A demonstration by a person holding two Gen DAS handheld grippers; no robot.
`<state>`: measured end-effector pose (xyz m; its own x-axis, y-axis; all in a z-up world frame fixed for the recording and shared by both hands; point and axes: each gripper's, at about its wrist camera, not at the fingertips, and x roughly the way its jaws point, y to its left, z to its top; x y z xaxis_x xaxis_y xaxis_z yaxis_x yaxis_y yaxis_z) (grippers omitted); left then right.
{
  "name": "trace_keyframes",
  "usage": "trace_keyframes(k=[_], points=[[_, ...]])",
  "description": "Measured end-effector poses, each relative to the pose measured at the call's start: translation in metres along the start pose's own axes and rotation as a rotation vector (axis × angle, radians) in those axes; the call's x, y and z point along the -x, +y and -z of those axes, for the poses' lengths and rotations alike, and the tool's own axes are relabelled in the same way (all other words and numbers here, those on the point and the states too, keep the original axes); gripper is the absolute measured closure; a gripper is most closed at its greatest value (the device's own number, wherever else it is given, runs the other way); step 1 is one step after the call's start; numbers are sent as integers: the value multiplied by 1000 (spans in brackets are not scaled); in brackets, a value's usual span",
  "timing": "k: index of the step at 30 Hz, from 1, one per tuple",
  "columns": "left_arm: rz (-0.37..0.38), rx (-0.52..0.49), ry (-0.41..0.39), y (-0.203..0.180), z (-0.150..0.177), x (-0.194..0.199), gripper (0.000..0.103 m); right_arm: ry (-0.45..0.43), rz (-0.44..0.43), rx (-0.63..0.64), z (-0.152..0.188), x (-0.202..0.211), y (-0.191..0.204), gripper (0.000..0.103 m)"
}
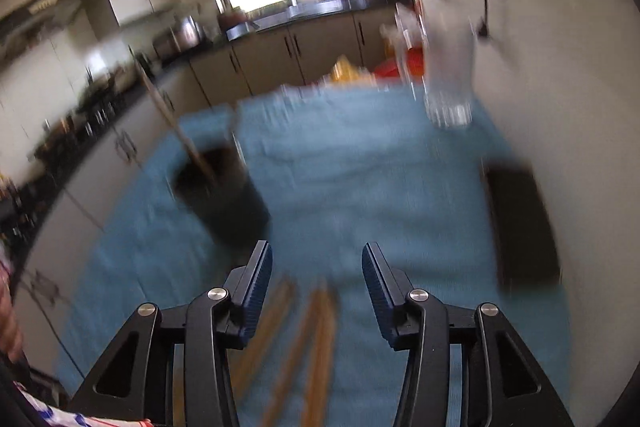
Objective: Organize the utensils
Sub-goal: 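Open both grippers to drop the chopsticks into the black cup, then move both open grippers back to the remaining chopsticks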
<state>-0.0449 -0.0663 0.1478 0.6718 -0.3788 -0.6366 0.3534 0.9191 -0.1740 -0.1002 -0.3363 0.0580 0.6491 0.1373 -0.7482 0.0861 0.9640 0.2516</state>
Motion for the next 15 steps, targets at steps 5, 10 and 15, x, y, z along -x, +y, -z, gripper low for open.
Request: trace_keyframes(k=[5,10,15], points=[[46,-10,168,-13,55,-47,71,80,-6,-27,44,-20,-12,76],[29,-98,245,-38,75,-88,73,82,11,-8,49,-26,-12,80],[24,-123,277,-47,77,-110,77,74,39,13,47,-30,-12,80]])
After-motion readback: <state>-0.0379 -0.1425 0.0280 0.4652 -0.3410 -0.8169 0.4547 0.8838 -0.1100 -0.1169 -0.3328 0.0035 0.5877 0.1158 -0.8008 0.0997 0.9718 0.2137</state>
